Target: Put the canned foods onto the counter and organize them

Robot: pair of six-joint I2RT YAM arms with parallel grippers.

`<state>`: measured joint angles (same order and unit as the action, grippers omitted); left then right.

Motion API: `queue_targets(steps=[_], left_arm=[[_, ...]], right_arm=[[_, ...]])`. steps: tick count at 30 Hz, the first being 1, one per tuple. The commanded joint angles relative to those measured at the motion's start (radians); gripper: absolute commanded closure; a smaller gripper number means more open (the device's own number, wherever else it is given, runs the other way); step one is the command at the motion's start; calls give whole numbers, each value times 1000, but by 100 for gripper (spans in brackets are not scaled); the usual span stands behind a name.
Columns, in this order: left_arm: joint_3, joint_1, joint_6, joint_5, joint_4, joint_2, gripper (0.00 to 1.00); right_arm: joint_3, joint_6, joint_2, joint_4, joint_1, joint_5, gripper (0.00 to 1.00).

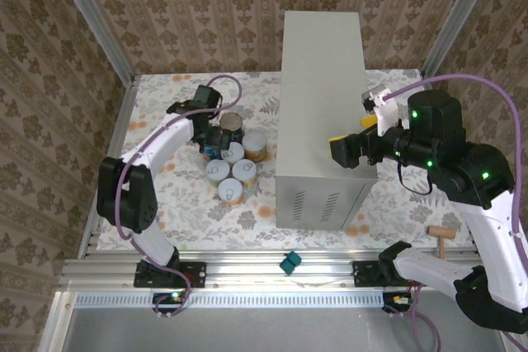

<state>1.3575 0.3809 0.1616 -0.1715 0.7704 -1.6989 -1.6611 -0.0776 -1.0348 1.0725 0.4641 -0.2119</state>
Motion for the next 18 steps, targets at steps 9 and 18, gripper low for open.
queue_targets(steps=[9,18], left_arm=[[-24,-56,-20,87,-52,-36,0],[-29,-60,-12,111,-71,-47,1]], right_arm=[[18,6,-14,-43,16,-20,0],[12,11,-36,-47,24,-20,0]])
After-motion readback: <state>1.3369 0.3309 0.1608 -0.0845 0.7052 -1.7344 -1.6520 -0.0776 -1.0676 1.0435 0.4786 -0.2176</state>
